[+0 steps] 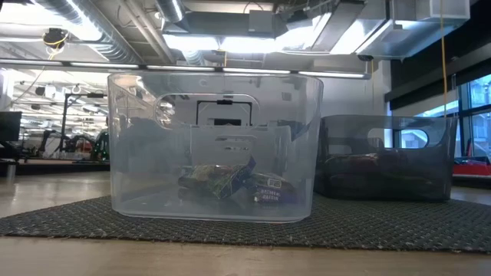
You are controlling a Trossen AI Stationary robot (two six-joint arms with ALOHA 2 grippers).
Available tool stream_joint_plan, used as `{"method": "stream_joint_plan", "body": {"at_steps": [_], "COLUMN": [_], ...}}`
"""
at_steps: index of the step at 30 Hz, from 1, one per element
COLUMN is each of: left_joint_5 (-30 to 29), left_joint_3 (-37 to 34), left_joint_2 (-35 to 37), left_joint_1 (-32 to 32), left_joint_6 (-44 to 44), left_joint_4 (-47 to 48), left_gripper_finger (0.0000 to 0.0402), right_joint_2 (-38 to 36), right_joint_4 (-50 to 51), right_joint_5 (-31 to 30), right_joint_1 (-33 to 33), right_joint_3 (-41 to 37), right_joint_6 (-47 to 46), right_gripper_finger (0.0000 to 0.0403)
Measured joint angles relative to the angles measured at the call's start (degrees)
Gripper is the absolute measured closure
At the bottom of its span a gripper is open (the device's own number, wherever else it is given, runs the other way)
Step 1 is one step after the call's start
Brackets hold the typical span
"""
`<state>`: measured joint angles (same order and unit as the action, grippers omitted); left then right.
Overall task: Pick and place Granola Bars by type
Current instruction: Put the yellow granola bar into the gray bin
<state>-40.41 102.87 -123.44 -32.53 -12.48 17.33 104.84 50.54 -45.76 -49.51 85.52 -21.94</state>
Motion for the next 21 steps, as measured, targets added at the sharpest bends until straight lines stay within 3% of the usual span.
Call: {"method": "stream_joint_plan", "body": {"at_steps": [8,16,21], "left_joint_5": [0.78,1.62,-0.39], "left_joint_3": [-0.07,-0.07,0.04], "left_joint_2": [-0.09,-0.09,0.07], "left_joint_1": [-0.02,0.00,-0.04], "left_joint_6": [0.23,0.23,0.02], "left_joint_4": [-0.45,-0.62,-1.37], "left_gripper_finger": [0.0328,0.0335,0.0336], "right_joint_2": [-0.02,-0.02,-1.26], "right_joint_4": [-0.15,0.11,11.31], "right_joint_5": [3.97,4.52,5.76], "right_joint_1": [0.02,0.02,-0.03], "right_joint_3": [0.04,0.04,-0.11], "right_joint_6": [3.34,2.90,2.11], "right_gripper_finger": [0.0327,0.0319,0.0281]}}
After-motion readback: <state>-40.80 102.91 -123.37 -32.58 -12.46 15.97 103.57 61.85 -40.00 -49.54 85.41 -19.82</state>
